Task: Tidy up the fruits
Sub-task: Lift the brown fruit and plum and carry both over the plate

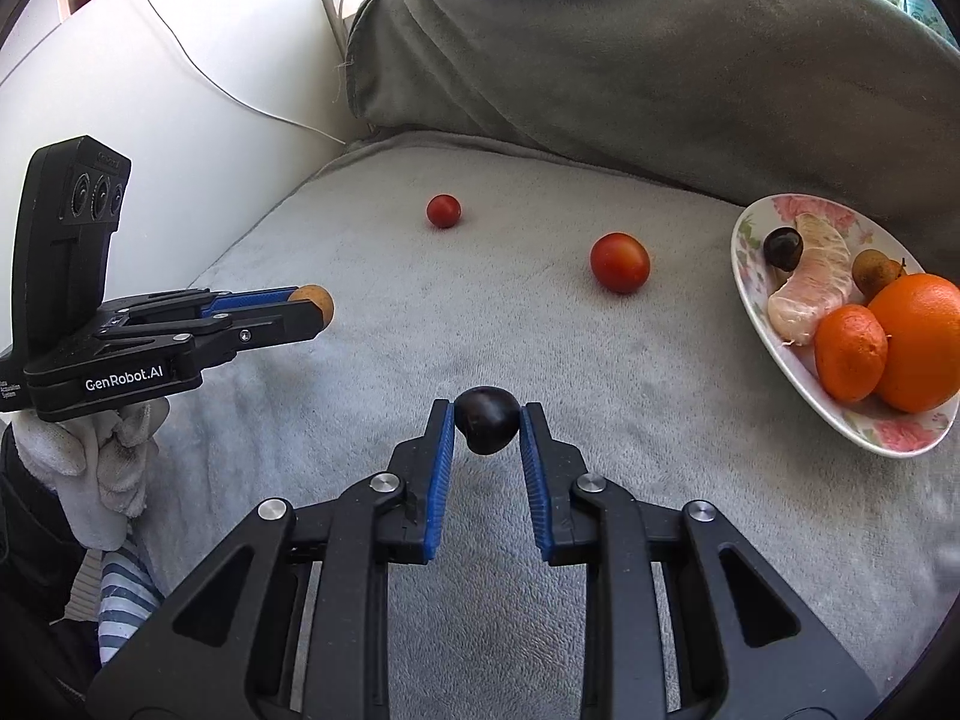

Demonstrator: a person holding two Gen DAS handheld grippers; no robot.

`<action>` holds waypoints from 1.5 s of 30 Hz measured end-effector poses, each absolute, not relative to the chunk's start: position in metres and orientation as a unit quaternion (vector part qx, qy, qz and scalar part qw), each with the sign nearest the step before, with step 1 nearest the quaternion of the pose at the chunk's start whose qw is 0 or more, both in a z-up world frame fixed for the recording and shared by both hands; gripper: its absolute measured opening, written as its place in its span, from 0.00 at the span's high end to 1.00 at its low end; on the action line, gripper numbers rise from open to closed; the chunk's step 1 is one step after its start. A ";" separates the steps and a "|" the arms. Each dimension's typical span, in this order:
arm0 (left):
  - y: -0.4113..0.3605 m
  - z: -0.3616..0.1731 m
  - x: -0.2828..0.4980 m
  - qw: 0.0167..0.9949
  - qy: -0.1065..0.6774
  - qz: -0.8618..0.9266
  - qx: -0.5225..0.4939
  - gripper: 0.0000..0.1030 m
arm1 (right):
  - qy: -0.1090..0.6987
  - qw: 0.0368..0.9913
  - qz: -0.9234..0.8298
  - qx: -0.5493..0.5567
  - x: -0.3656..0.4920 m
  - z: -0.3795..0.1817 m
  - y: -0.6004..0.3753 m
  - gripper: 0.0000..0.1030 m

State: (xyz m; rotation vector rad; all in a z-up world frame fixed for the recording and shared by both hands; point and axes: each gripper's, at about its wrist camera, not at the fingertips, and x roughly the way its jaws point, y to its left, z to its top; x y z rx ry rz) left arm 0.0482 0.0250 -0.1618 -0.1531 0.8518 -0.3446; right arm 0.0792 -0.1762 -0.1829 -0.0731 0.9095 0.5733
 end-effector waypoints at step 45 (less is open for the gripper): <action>-0.150 -0.132 0.140 0.871 0.382 -0.308 -0.028 0.76 | 0.397 0.907 0.141 -0.004 0.204 -0.129 -0.320 0.77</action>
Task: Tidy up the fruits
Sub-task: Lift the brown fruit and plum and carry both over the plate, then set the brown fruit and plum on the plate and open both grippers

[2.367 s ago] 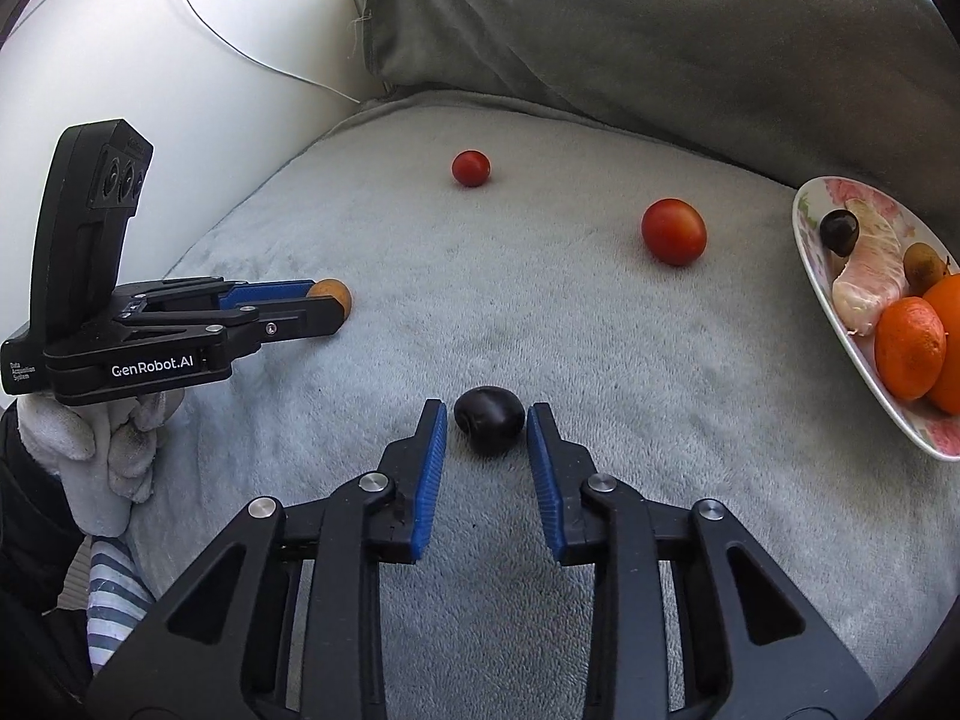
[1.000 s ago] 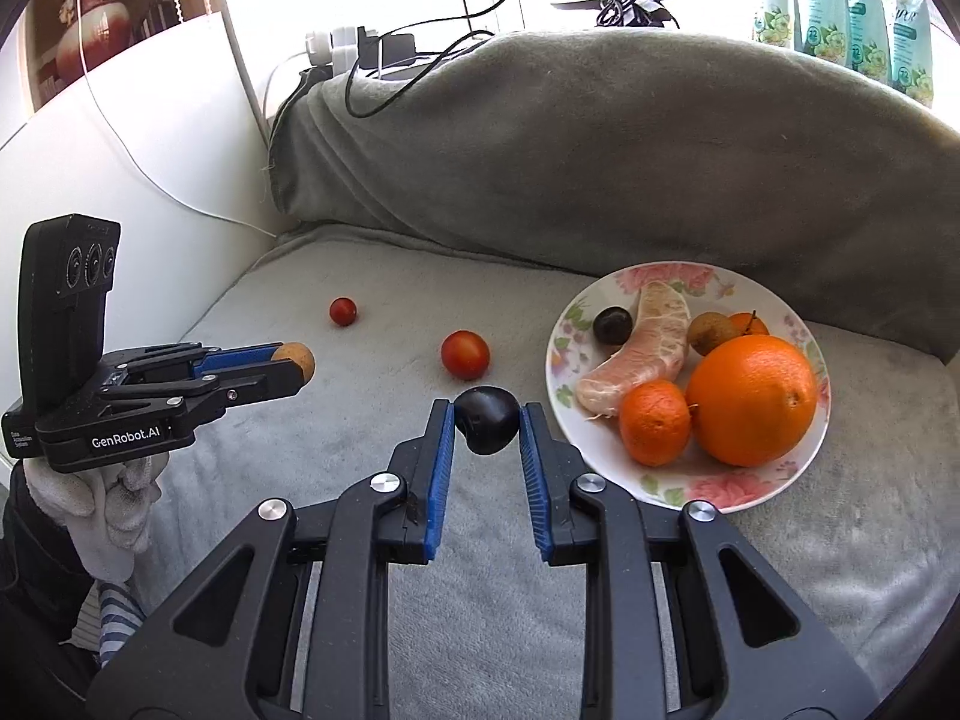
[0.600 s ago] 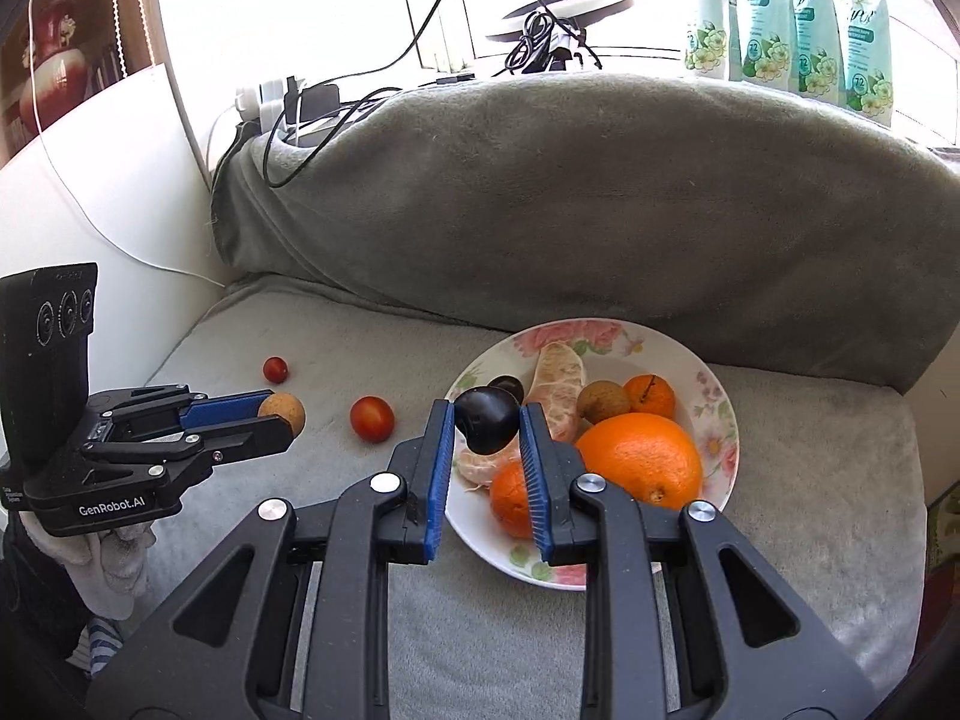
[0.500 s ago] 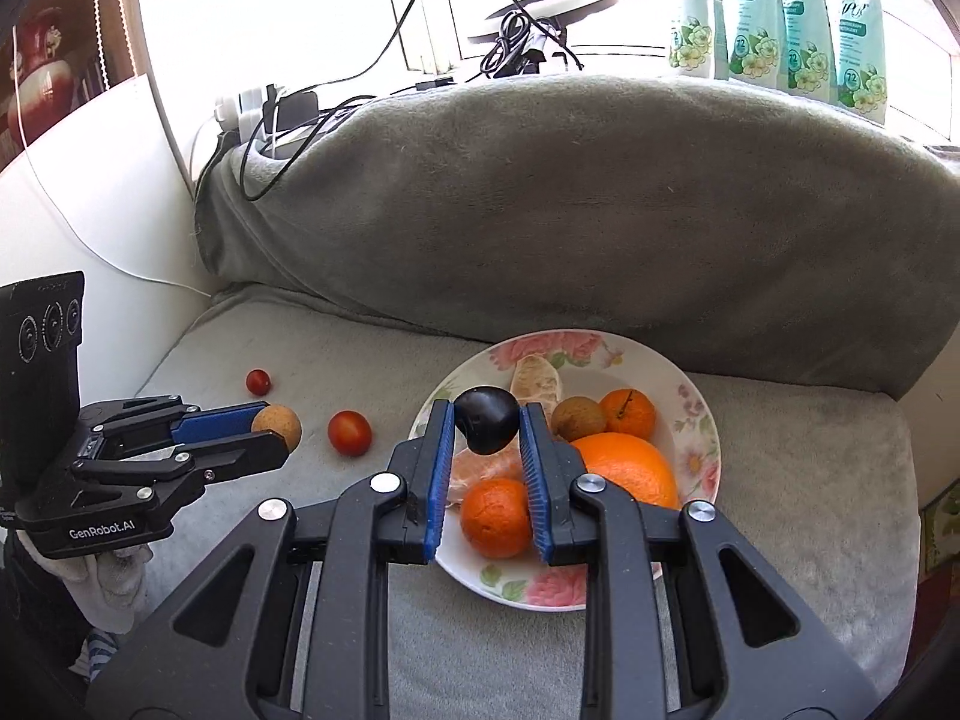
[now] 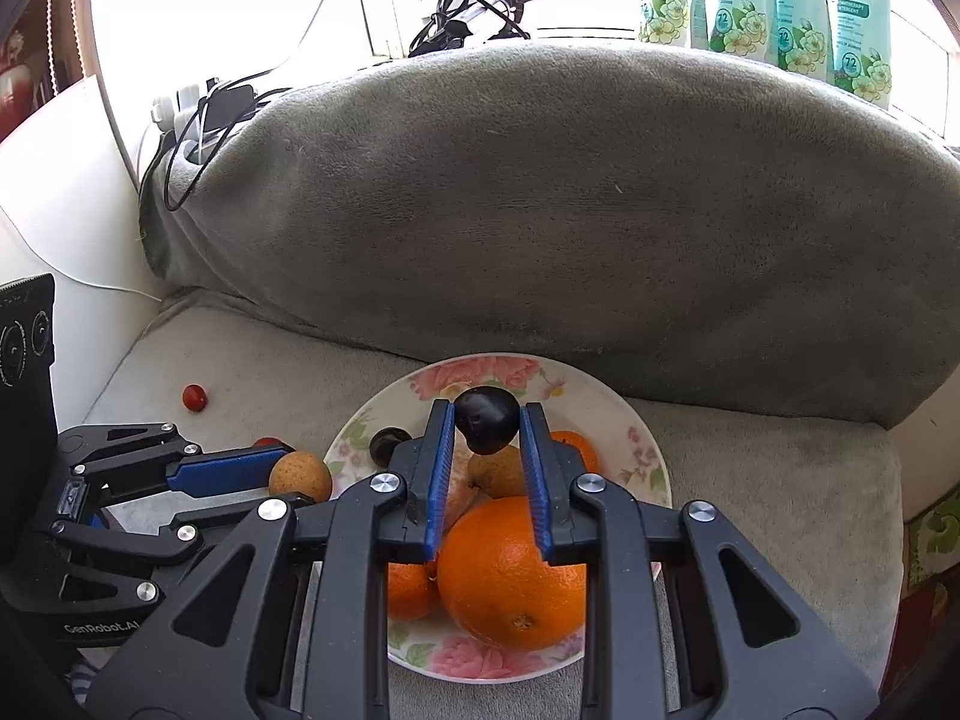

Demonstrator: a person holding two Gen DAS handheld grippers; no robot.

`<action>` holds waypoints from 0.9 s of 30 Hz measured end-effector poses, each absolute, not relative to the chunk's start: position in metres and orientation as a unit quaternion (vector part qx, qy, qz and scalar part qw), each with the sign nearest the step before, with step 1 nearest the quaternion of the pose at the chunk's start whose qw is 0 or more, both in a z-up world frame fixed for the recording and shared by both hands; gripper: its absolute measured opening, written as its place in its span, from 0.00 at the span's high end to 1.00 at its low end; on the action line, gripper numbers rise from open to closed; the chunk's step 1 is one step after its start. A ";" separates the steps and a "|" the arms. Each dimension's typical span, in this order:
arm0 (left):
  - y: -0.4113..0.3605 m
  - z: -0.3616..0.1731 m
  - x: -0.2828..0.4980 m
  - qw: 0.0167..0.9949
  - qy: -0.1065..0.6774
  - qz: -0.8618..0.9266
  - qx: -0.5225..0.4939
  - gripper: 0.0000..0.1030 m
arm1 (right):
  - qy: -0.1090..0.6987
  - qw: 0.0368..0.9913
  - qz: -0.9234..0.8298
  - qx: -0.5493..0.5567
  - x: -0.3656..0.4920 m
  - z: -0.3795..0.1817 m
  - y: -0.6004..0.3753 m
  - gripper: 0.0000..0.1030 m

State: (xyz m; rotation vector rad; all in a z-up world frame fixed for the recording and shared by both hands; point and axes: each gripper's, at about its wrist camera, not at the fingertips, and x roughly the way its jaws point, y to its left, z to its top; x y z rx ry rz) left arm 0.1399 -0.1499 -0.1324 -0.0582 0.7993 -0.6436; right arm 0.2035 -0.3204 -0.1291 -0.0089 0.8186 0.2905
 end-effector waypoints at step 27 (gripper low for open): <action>-0.182 -0.133 0.154 0.863 0.384 -0.328 -0.017 0.66 | 0.399 0.908 0.128 -0.007 0.217 -0.137 -0.327 0.53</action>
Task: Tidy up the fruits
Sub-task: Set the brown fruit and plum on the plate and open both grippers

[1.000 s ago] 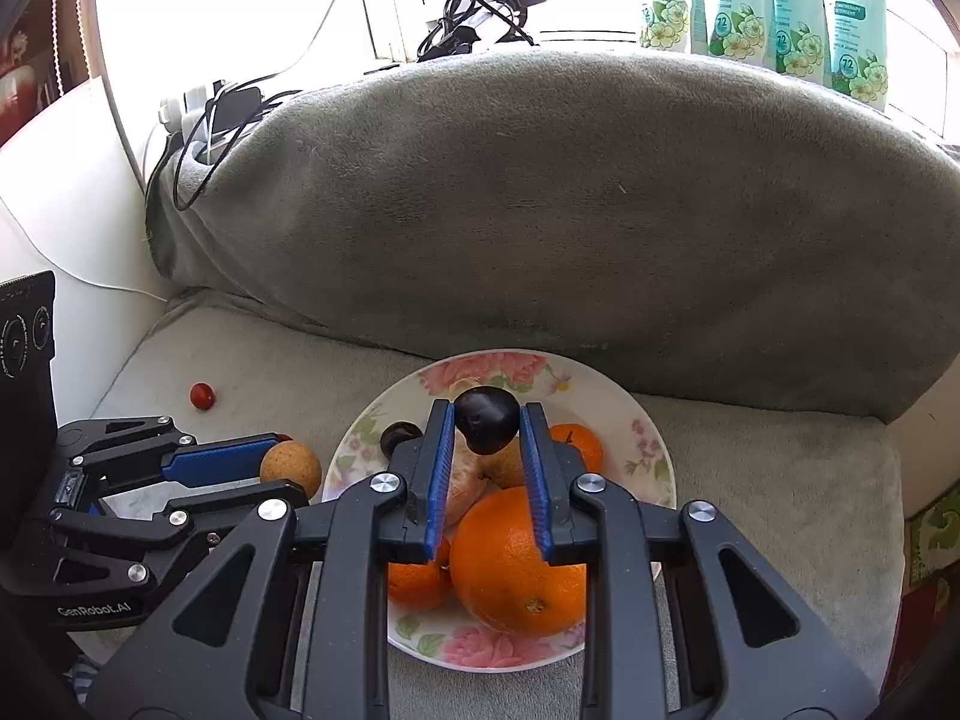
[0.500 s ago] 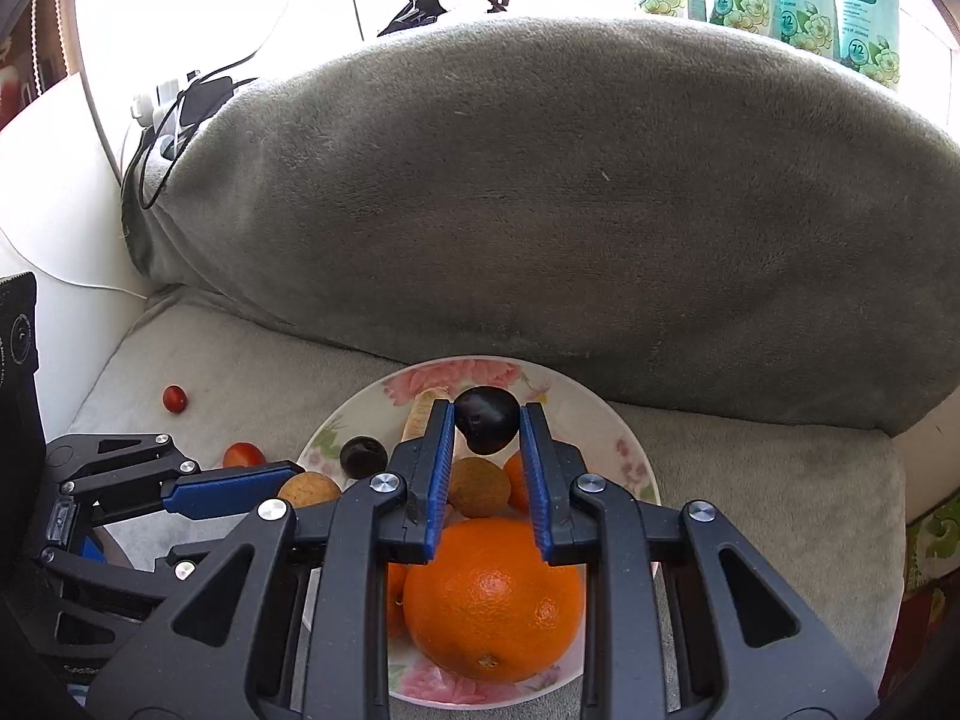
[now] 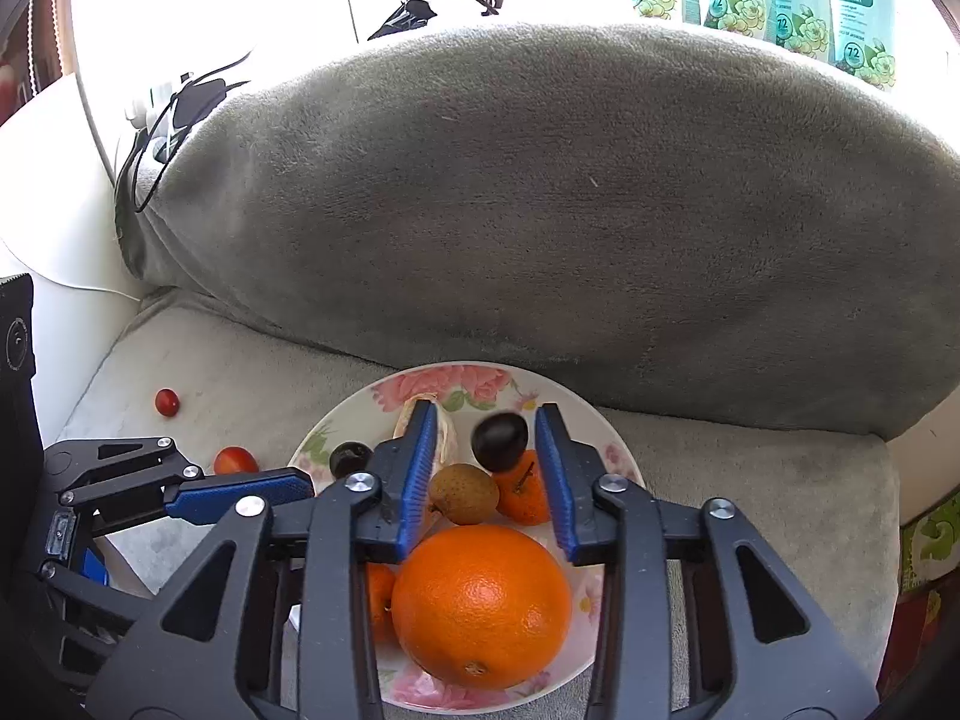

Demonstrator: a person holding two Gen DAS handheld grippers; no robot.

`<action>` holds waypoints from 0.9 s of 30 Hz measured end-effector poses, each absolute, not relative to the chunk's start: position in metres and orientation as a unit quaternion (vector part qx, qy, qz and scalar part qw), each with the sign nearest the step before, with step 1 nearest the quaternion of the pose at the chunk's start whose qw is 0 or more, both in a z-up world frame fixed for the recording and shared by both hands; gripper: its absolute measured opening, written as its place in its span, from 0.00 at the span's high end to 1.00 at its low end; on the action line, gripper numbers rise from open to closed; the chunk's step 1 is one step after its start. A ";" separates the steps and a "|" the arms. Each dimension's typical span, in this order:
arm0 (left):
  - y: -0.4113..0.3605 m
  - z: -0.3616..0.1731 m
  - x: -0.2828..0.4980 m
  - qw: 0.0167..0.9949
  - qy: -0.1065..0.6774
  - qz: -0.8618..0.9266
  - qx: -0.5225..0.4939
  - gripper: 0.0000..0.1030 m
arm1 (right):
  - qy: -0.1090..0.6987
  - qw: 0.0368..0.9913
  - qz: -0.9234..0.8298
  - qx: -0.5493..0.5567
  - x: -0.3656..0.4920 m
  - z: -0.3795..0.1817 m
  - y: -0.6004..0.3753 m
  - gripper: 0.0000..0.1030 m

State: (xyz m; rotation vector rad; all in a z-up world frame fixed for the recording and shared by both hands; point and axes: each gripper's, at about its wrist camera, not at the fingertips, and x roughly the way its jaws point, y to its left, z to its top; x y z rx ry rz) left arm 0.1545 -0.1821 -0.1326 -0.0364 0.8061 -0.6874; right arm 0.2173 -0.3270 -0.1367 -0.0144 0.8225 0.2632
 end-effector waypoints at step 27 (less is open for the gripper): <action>-0.176 -0.122 0.143 0.871 0.373 -0.321 -0.010 0.31 | 0.379 0.917 0.119 -0.024 0.203 -0.117 -0.318 0.09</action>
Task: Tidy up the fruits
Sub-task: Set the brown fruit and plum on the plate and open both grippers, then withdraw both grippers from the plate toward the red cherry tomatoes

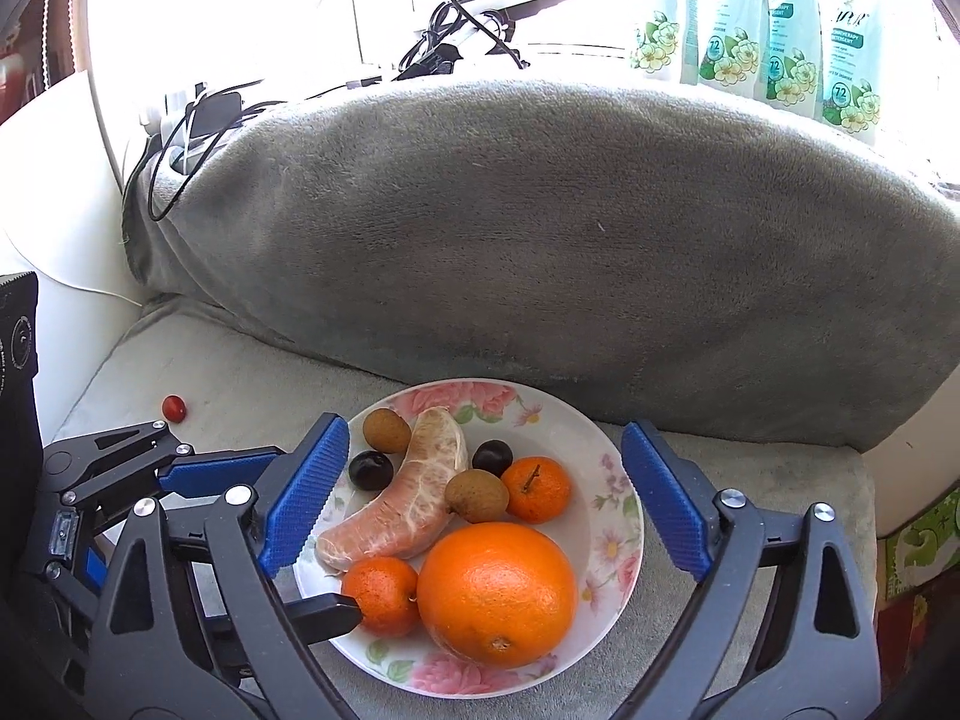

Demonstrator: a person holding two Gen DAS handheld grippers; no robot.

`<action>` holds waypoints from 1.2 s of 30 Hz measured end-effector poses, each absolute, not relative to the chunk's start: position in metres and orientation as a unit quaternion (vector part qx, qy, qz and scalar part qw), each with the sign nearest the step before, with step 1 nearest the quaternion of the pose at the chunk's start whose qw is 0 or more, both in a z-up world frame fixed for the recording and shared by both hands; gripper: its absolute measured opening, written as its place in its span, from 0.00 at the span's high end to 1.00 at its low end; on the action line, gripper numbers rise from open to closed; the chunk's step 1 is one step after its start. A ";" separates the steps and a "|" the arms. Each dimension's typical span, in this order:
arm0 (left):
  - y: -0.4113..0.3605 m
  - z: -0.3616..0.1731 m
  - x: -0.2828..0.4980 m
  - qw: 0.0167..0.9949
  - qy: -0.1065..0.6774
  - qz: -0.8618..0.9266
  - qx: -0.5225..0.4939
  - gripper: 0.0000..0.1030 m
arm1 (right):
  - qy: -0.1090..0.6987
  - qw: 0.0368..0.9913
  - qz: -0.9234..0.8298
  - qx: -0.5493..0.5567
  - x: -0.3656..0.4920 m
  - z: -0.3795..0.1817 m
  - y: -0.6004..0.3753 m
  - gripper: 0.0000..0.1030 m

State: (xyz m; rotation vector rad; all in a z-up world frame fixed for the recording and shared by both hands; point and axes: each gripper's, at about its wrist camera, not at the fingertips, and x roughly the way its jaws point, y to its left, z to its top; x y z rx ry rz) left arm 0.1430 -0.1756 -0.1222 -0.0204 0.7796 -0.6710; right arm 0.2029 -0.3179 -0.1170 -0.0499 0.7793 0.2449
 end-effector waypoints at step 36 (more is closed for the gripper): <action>-0.082 -0.117 0.127 0.897 0.360 -0.257 -0.028 0.31 | 0.364 0.918 0.157 -0.018 0.181 -0.100 -0.279 0.08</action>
